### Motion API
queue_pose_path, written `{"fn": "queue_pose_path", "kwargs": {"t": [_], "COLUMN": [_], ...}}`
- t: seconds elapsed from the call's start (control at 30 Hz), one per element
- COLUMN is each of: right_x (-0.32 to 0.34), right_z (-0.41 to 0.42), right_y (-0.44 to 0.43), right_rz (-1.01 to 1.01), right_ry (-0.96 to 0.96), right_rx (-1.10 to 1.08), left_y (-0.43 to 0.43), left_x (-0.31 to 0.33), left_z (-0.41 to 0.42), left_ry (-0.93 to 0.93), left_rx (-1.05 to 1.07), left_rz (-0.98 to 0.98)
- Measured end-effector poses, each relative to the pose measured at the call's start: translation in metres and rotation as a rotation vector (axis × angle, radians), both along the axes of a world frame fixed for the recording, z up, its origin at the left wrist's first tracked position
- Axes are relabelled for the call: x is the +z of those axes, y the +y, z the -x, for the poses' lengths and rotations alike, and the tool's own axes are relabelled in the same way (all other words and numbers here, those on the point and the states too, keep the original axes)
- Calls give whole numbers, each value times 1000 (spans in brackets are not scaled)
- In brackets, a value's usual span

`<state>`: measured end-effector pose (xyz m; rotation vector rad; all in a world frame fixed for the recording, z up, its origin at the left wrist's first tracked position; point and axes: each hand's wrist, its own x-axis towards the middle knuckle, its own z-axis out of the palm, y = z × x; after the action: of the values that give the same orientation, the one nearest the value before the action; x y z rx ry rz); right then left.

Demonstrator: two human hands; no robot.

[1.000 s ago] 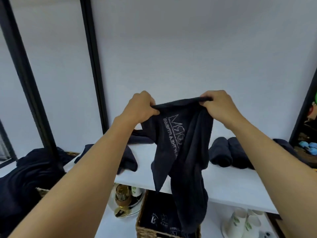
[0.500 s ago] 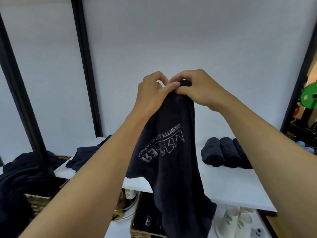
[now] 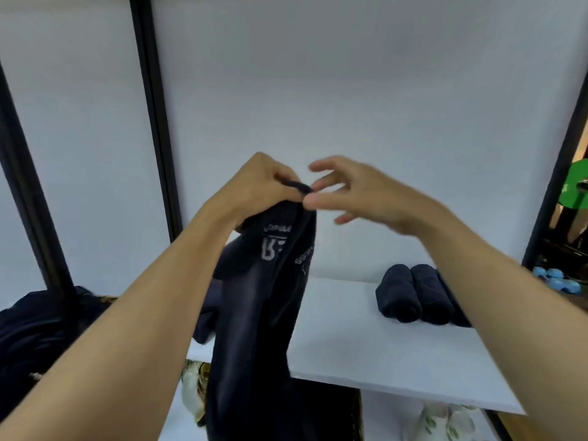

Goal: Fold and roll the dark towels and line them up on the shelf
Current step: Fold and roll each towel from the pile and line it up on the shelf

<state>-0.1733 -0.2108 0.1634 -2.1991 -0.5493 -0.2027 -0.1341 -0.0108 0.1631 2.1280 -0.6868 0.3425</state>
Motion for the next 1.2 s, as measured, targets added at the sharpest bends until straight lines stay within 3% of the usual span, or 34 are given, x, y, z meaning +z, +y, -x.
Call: {"fn": "queue_pose_path", "kwargs": {"t": [0.17, 0.3, 0.47, 0.53, 0.77, 0.97, 1.2], "right_x": [-32, -44, -58, -56, -37, -16, 14], "right_z": [-19, -33, -39, -38, -47, -56, -60], "right_y": [25, 5, -15, -26, -60, -71, -90], "right_rz": [-47, 178, 477, 424, -72, -201, -79], "right_ry": [-19, -119, -54, 54, 369, 185, 136], "right_rx": [-90, -274, -162, -101, 75, -73, -194], "left_y": [-18, 1, 21, 28, 46, 51, 66], "left_x": [21, 21, 20, 20, 32, 39, 36], "left_z": [-7, -13, -16, -17, -25, -31, -49], "left_ry": [-190, -175, -156, -145, -125, -214, 44], "left_rx": [160, 207, 225, 228, 238, 302, 426], "left_rz": [-285, -342, -403, -410, -470, -252, -677]}}
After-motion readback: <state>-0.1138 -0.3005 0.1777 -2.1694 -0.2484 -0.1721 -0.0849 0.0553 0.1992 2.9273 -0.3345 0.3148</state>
